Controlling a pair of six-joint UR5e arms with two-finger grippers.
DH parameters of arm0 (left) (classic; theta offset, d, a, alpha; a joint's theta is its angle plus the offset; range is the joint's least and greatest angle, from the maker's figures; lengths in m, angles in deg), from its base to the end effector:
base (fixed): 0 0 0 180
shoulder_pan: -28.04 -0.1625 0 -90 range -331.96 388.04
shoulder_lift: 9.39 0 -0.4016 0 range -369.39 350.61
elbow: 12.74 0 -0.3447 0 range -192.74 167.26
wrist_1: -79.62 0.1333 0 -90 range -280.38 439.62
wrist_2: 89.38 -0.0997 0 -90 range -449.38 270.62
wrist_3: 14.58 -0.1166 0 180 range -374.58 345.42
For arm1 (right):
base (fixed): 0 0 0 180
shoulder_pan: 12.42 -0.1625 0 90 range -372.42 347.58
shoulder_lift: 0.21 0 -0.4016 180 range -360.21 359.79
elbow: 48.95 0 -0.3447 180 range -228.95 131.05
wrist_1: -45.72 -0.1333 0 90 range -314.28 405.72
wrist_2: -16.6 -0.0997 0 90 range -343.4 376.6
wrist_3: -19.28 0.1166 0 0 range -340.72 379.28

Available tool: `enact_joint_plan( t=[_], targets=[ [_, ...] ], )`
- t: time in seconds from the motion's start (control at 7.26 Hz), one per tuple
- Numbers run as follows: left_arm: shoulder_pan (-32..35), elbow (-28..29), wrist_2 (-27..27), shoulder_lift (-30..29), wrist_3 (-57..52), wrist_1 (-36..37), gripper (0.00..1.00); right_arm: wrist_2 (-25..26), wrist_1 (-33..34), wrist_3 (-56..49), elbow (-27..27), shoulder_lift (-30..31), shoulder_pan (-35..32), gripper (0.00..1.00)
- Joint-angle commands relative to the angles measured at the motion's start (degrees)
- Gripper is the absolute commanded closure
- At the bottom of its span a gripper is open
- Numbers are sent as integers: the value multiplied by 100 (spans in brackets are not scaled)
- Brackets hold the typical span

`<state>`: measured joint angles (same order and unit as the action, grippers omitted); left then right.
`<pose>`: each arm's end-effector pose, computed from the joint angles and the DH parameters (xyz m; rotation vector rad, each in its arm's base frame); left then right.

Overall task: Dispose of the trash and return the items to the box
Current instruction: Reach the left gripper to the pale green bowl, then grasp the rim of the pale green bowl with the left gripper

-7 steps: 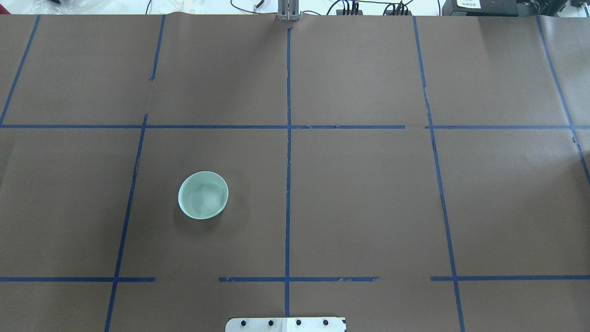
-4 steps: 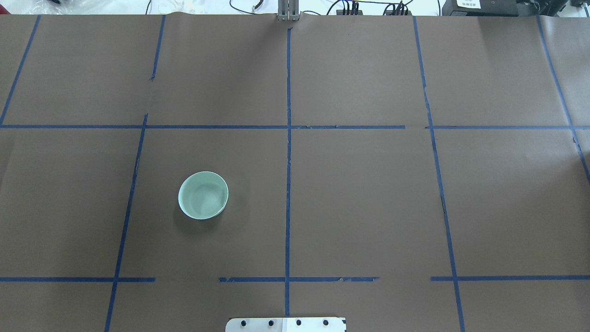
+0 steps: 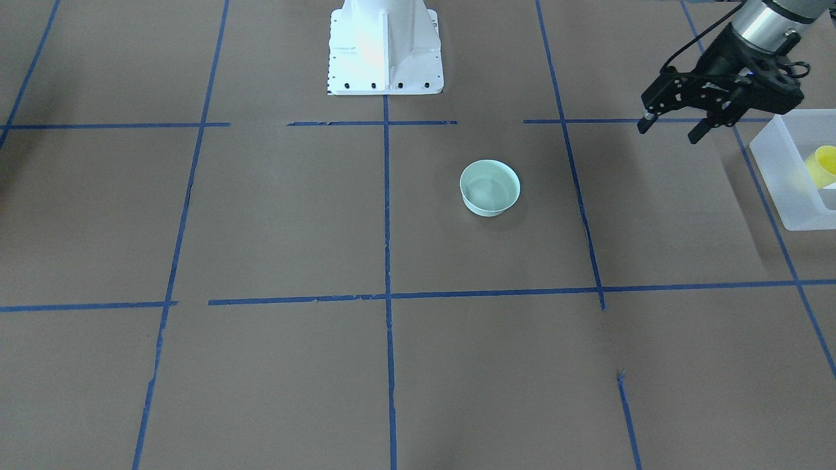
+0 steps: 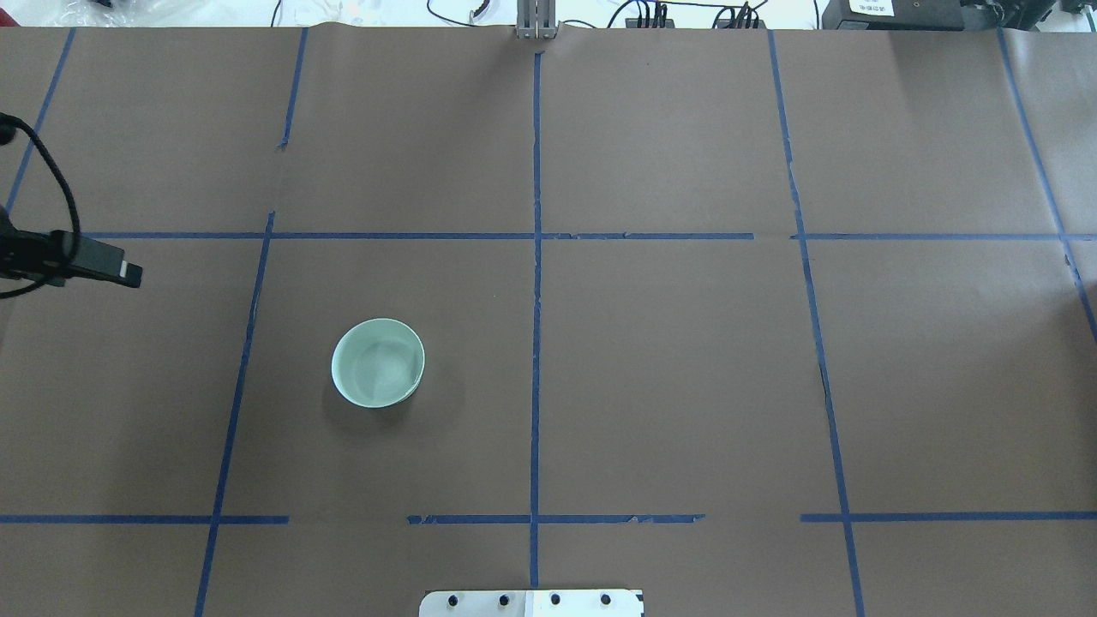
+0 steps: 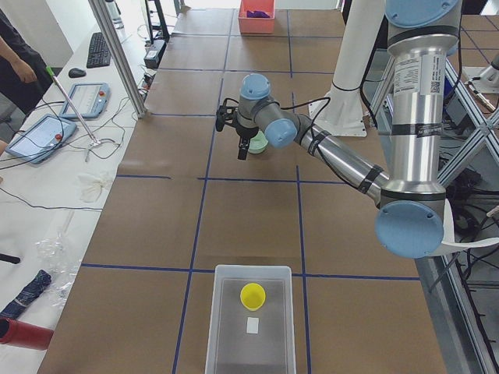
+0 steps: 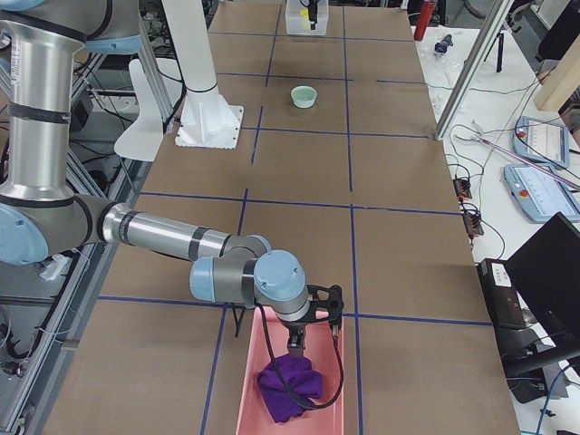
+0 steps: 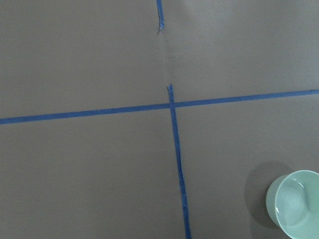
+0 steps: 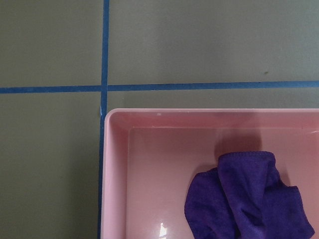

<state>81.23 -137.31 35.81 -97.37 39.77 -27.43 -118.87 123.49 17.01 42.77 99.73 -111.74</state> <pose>0.1949 -0.3707 0.3642 0.1751 0.9973 -0.0138 0.1106 -0.3639 0.6820 0.1461 -0.7828 0.0887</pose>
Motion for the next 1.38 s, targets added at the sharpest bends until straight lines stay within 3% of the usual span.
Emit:
enact_joint_plan(
  t=[0.0, 0.41, 0.96, 1.1, 1.24],
  targets=[
    [-1123, 142, -722, -278, 1363, -369, 0, 30, 9, 42, 56, -131, 253, 0],
    [-2082, 870, -1566, -964, 2315, -369, 0, -14, 18, 1154, 459, -273, 964, 0],
    [-2418, 1724, -1938, -1528, 2572, -378, 3, -23, 18, 1939, 1014, -273, 1511, 0],
    [-2479, 1856, -1946, -1616, 2572, -378, 15, -23, 18, 1941, 1015, -273, 1538, 0],
    [-2515, 1927, -1946, -1634, 2572, -378, 37, -23, 18, 1941, 1023, -273, 1556, 0]
  ],
)
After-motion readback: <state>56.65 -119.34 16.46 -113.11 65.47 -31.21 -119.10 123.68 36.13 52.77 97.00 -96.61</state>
